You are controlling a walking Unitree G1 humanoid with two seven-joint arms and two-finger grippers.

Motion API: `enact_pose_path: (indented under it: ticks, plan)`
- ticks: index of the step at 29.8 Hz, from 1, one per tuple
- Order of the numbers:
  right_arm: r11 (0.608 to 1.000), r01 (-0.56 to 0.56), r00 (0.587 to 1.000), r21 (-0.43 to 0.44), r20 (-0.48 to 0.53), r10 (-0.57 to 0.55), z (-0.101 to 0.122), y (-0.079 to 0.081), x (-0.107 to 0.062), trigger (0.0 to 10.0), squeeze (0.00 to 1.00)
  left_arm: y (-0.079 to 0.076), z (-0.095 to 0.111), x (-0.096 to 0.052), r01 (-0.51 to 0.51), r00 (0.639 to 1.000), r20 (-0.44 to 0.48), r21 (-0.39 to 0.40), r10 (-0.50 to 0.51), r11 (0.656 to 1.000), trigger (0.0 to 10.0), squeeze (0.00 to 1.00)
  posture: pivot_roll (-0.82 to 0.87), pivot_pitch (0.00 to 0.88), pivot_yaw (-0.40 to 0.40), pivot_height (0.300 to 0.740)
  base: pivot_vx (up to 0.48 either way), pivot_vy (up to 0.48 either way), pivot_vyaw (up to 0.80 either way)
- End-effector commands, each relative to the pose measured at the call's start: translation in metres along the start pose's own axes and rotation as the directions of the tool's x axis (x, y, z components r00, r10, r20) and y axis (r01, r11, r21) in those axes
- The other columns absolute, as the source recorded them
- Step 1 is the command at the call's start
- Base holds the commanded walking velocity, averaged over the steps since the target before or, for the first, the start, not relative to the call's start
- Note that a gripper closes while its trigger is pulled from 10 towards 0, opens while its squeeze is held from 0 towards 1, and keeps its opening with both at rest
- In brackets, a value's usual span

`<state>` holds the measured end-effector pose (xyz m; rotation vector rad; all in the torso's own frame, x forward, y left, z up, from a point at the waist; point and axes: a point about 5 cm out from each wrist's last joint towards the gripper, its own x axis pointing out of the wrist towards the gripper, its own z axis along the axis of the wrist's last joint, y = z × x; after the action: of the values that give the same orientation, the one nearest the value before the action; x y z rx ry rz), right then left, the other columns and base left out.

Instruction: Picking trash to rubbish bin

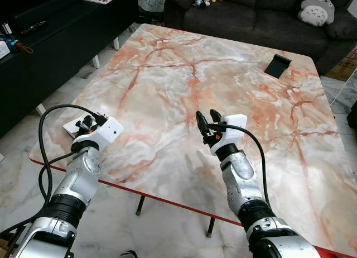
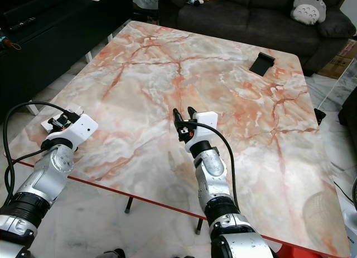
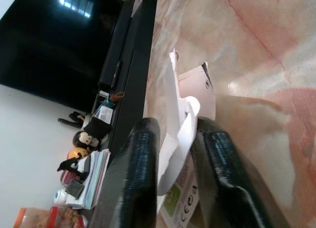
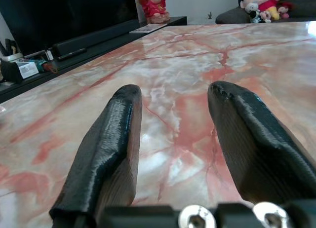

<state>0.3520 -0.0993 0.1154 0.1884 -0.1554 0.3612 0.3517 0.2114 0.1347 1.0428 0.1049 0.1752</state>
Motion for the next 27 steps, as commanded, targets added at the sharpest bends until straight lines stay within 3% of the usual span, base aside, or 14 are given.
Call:
enact_pose_path:
  ticks: [1, 16, 17, 18, 19, 23, 27]
  plan:
    - [1.000, 0.003, 1.000, 0.000, -0.015, -0.003, -0.003, -0.002, -0.002, 10.0, 0.00, 0.000, 0.005, 0.001, -0.009, 1.000, 0.016, -0.021, 0.009, 1.000, 0.0, 0.00, 0.09, 0.115, -0.119, 0.740, 0.000, 0.000, 0.00]
    - [1.000, -0.002, 1.000, 0.003, -0.016, 0.002, -0.003, 0.000, -0.002, 10.0, 0.00, 0.001, 0.006, 0.000, -0.025, 0.999, 0.022, -0.029, 0.026, 0.999, 0.0, 0.00, 0.09, 0.117, -0.119, 0.740, 0.000, 0.000, 0.00]
    - [1.000, -0.001, 1.000, 0.004, -0.015, 0.001, -0.003, 0.000, -0.002, 10.0, 0.00, 0.004, 0.009, 0.000, -0.055, 0.998, 0.031, -0.080, 0.058, 0.995, 2.4, 0.00, 0.09, 0.117, -0.118, 0.740, 0.000, 0.000, 0.00]
    - [1.000, -0.001, 1.000, 0.005, -0.013, 0.001, -0.003, 0.000, -0.002, 10.0, 0.00, 0.006, 0.011, 0.000, -0.069, 0.996, 0.043, -0.106, 0.074, 0.992, 9.0, 0.00, 0.09, 0.117, -0.118, 0.740, 0.000, 0.000, 0.00]
    - [1.000, 0.000, 1.000, 0.006, -0.008, 0.000, -0.002, 0.000, -0.002, 10.0, 0.00, 0.007, 0.015, 0.000, -0.080, 0.994, 0.057, -0.143, 0.088, 0.987, 10.0, 0.00, 0.09, 0.116, -0.118, 0.740, 0.000, 0.000, 0.00]
    - [1.000, 0.020, 0.998, 0.016, 0.054, -0.020, 0.009, 0.001, 0.003, 10.0, 0.00, 0.018, 0.030, -0.002, -0.145, 0.972, 0.121, -0.357, 0.199, 0.923, 10.0, 0.00, 0.09, 0.114, -0.118, 0.740, 0.000, 0.000, 0.00]
    - [0.999, 0.037, 0.993, 0.018, 0.110, -0.038, 0.020, 0.001, 0.008, 10.0, 0.00, 0.022, 0.037, -0.005, -0.155, 0.957, 0.153, -0.454, 0.248, 0.877, 10.0, 0.00, 0.09, 0.112, -0.117, 0.740, 0.000, 0.000, 0.00]
